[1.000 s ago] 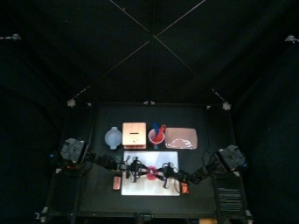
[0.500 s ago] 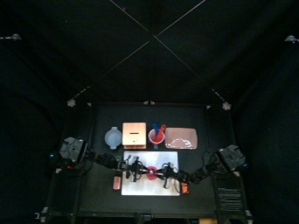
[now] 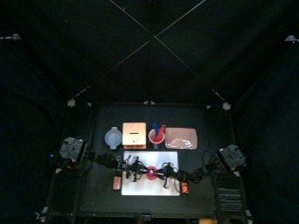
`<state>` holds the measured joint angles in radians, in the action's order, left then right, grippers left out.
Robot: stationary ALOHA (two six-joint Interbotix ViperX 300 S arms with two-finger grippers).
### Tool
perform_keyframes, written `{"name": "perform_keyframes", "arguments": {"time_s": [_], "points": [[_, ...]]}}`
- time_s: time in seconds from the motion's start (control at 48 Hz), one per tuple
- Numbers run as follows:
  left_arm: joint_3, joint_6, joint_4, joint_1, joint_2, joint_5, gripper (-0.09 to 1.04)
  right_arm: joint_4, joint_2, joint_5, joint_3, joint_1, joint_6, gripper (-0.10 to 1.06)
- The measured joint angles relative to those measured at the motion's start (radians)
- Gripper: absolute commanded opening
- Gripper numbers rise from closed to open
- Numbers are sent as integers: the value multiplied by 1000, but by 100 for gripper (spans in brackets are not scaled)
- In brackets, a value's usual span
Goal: Get the cutter from the drawer then cut the dough then place the extra dough in the bowl
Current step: Cut the dough
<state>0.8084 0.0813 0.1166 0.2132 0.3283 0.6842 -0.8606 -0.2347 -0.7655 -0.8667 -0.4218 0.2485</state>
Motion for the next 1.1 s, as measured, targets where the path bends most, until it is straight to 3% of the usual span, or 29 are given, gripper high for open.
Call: {"name": "perform_keyframes", "arguments": {"time_s": [1.104], "points": [[-18, 0, 5, 6, 6, -117, 35, -28, 0, 187, 15, 31, 2, 43]]}}
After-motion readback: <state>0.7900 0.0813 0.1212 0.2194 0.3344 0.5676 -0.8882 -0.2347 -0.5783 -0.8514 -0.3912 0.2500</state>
